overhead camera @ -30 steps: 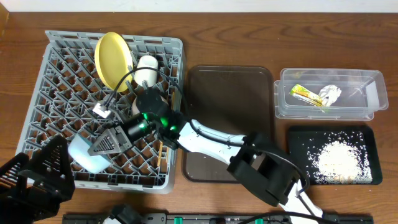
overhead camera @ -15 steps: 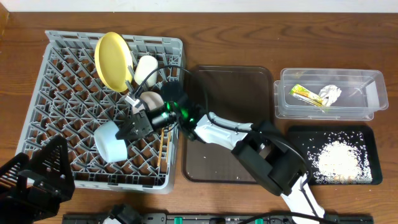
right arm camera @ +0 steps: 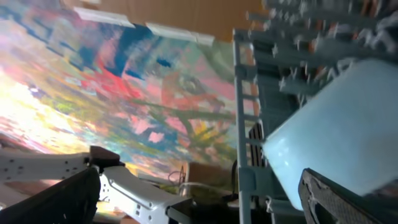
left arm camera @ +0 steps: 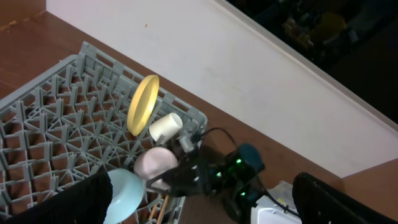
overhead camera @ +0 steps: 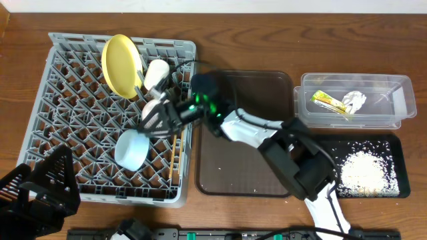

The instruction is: Sort waste into correct bins and load items into the dishwasher

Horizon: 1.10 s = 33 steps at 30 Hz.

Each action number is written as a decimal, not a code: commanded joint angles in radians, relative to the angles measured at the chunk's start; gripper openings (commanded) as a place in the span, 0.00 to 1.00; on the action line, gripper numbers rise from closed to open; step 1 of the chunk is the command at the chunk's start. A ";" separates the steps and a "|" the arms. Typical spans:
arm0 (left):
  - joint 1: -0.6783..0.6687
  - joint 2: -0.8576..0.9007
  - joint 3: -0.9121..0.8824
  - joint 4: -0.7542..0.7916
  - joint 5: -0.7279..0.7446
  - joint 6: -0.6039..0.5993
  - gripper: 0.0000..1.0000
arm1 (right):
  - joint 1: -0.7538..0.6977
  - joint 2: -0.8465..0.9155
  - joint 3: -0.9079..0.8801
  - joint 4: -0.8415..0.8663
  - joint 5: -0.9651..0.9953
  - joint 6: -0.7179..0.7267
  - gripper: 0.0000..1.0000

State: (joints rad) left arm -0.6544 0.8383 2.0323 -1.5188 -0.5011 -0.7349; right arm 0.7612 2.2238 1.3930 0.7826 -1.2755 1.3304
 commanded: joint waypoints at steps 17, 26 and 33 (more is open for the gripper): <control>0.005 -0.003 0.003 0.000 -0.016 0.009 0.94 | -0.381 -0.105 0.000 0.531 -0.102 0.450 0.99; 0.005 -0.003 0.003 0.000 -0.016 0.009 0.94 | -0.535 -0.117 0.002 0.582 -0.166 0.525 0.99; 0.005 -0.003 0.003 0.000 -0.016 0.009 0.94 | -0.756 -0.223 0.023 0.504 -0.100 0.521 0.99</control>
State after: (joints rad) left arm -0.6544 0.8383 2.0323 -1.5185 -0.5011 -0.7349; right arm 0.1059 2.0850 1.3922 1.2972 -1.4139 1.8412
